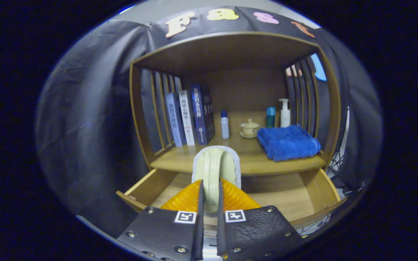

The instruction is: Pull open the drawer, take out the items inside it, and place them on the countertop above the cabinet.

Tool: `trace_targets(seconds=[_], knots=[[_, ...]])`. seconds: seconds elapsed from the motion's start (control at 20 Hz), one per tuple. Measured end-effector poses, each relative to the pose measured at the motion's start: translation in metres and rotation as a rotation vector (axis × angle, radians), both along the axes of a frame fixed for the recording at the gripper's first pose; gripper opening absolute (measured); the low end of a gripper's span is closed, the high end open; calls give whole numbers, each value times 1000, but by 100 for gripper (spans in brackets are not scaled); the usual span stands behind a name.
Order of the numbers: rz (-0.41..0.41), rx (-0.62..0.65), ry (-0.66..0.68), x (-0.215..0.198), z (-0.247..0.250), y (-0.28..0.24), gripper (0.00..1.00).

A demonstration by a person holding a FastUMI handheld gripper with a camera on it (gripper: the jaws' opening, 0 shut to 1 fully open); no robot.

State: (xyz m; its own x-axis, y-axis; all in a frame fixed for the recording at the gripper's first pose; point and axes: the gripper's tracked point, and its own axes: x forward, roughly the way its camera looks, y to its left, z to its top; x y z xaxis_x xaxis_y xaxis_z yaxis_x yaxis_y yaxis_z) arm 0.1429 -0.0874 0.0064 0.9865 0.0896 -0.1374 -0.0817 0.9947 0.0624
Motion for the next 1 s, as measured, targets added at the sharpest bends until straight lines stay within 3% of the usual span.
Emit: trace_targets(seconds=[0.4,0.7,1.0], knots=[[4,-9,-102,-27,39,1,15],[-27,-25,-144,-7,54,-4,15],[-80,-53,-69,40,41,-17,15]])
